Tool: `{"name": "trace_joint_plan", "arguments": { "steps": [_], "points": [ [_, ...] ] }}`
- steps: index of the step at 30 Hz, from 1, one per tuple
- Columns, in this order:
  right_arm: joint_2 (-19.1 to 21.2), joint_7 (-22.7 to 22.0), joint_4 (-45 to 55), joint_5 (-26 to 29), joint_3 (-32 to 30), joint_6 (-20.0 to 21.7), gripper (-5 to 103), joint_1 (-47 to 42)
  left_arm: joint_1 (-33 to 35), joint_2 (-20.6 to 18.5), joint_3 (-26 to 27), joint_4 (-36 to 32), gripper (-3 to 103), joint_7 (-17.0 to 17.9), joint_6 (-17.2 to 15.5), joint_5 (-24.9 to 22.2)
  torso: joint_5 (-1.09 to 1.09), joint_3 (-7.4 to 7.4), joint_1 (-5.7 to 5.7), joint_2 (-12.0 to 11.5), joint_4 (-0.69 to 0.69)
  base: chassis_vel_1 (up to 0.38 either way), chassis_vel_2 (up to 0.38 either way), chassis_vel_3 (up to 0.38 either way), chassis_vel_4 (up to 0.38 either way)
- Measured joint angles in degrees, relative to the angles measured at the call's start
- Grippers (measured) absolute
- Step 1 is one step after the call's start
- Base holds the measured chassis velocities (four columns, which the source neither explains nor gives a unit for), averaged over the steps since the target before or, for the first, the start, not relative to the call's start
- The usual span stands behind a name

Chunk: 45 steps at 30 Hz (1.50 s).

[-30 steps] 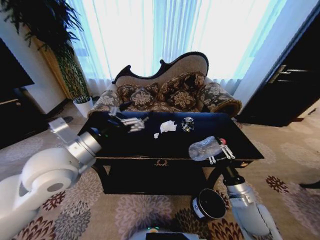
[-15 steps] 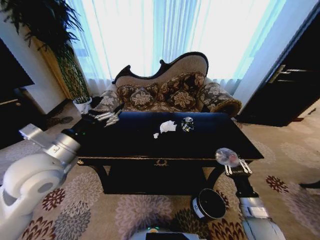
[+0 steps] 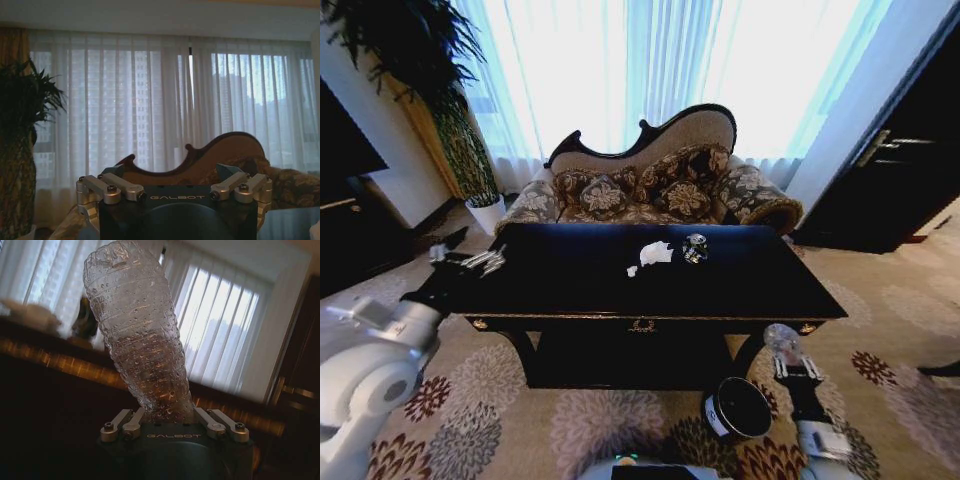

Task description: Move to the front of the table and place the trash on the table into the trash bin.

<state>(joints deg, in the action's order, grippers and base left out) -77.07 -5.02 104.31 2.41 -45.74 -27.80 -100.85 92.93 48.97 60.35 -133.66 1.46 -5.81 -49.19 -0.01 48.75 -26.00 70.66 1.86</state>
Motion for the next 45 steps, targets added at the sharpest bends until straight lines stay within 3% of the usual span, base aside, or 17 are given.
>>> {"name": "trace_joint_plan", "arguments": {
  "steps": [3,7,31,45],
  "points": [
    [0.02,-0.30,-3.07,0.00,1.12,0.08,26,1.30,0.69,1.14,-0.43,0.38,100,-0.36,1.17,1.53,0.01,0.00,0.00,0.00,0.01,0.000,0.000,0.000,0.000],
    [0.52,-0.73,-14.70,1.53,4.20,0.09,26,6.05,1.18,3.65,-1.12,2.38,100,-0.76,3.16,3.13,0.00,0.00,-0.01,-0.01,0.00,0.000,0.000,0.000,0.000],
    [4.80,1.85,-61.42,2.94,13.97,-6.34,26,28.15,2.80,6.17,-3.11,-0.20,100,-0.68,1.63,1.22,0.02,0.01,-0.01,-0.01,0.02,0.000,0.000,0.000,0.000],
    [4.11,2.72,-75.04,-0.53,12.21,-7.22,26,37.97,3.60,6.48,-3.50,-1.29,100,-0.18,1.16,1.33,0.00,0.01,-0.01,-0.01,0.00,0.000,0.000,0.000,0.000]
  ]
}}
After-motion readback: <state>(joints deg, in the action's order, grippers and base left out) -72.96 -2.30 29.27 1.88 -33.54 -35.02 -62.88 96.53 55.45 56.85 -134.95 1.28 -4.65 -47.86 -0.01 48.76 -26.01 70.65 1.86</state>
